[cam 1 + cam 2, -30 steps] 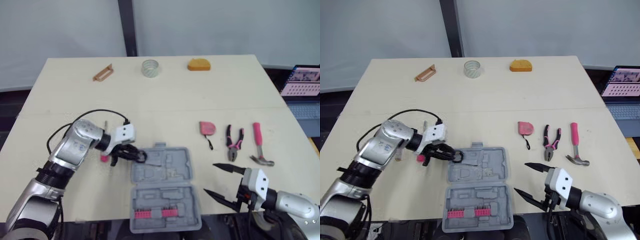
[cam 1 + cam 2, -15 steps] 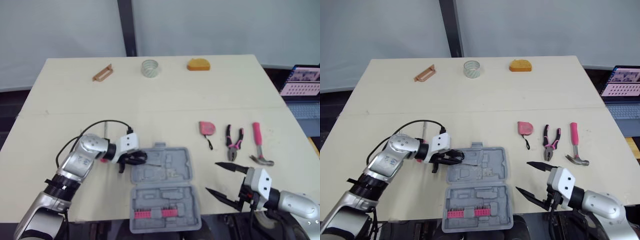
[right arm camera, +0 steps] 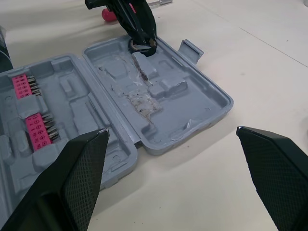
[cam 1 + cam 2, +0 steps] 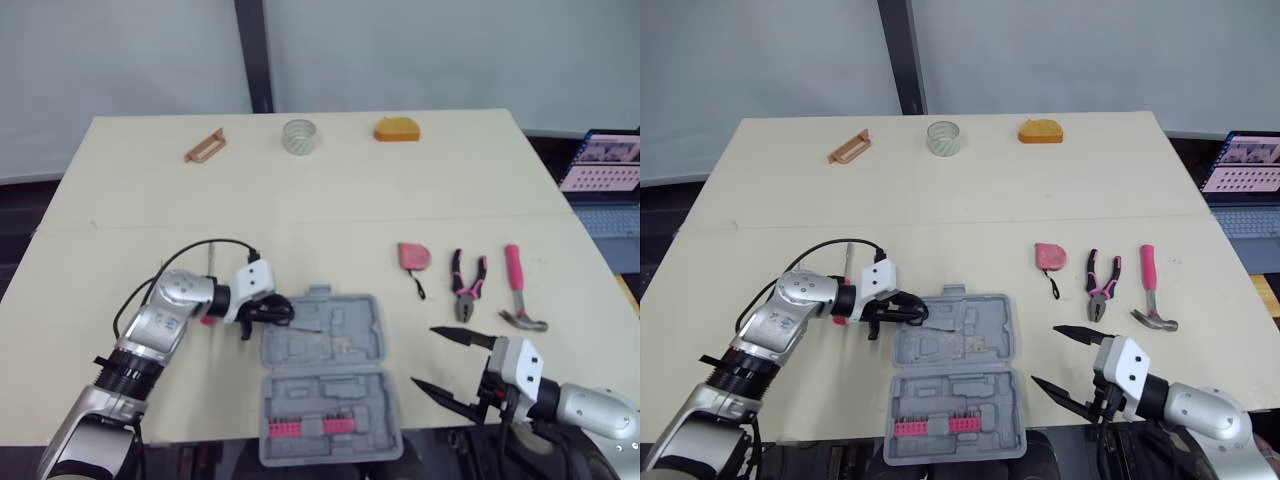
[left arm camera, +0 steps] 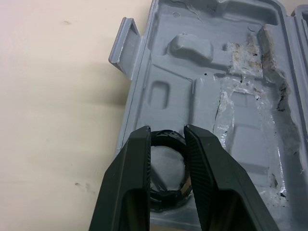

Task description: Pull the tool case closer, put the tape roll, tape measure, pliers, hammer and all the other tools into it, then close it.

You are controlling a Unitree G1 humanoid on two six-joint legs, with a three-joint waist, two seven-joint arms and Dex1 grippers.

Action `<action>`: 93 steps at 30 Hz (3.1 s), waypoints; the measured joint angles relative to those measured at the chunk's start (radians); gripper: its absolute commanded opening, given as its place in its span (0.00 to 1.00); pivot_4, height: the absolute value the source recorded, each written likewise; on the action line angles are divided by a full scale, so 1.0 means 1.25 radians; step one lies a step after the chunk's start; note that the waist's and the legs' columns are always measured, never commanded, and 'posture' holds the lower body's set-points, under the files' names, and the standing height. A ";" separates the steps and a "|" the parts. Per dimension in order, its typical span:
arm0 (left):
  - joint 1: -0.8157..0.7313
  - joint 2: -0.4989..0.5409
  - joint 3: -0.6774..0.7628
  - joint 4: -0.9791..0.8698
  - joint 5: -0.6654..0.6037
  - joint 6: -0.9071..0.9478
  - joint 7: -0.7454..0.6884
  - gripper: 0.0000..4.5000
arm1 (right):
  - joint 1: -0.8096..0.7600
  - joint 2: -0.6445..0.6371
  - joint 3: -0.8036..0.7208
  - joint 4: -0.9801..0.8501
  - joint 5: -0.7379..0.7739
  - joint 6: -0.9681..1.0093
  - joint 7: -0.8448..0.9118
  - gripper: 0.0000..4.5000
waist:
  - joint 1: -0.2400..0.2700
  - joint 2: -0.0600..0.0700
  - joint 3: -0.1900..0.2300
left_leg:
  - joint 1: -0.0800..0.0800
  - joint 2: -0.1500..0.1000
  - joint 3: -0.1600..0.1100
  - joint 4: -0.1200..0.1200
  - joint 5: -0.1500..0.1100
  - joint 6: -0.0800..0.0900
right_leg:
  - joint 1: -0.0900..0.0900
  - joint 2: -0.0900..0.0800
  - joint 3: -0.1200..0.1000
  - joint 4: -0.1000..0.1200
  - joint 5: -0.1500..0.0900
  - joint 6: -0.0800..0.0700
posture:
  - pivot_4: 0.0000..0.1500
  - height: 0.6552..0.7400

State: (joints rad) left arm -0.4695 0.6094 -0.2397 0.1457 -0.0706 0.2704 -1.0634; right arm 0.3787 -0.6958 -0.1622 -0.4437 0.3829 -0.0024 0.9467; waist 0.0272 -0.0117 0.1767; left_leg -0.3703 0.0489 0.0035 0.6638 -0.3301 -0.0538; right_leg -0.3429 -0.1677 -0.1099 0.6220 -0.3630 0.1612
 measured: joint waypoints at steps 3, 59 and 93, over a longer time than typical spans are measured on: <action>0.006 0.000 0.000 0.025 0.011 -0.020 0.007 0.27 | 0.001 0.000 0.000 0.001 0.000 0.000 0.000 1.00 | 0.000 0.000 0.000 | 0.000 0.000 0.000 0.000 0.000 0.000 | 0.000 0.000 0.000 0.000 0.000 0.000 | 1.00 0.94; 0.811 0.072 0.520 -0.417 -0.227 -0.071 0.029 0.99 | 0.005 0.022 0.033 0.051 -0.042 0.088 -0.030 1.00 | 0.011 0.002 -0.002 | 0.002 0.001 0.004 0.000 -0.004 0.000 | 0.001 0.000 0.002 -0.002 0.000 0.000 | 1.00 0.94; 0.542 0.131 0.398 -0.544 -0.412 0.062 0.021 0.99 | -0.357 0.361 0.081 -0.060 -0.123 0.756 -0.658 1.00 | -0.004 0.006 -0.003 | 0.001 0.001 0.004 -0.001 -0.004 0.000 | -0.003 0.000 0.003 -0.001 0.000 0.000 | 1.00 0.94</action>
State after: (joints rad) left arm 0.2074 0.7732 0.2578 -0.5348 -0.5854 0.3473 -1.0368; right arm -0.0682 -0.2449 -0.0613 -0.5192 0.2289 0.9430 0.1242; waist 0.0218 -0.0038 0.1724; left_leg -0.3691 0.0505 0.0091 0.6627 -0.3357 -0.0543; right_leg -0.3464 -0.1676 -0.1062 0.6212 -0.3633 0.1606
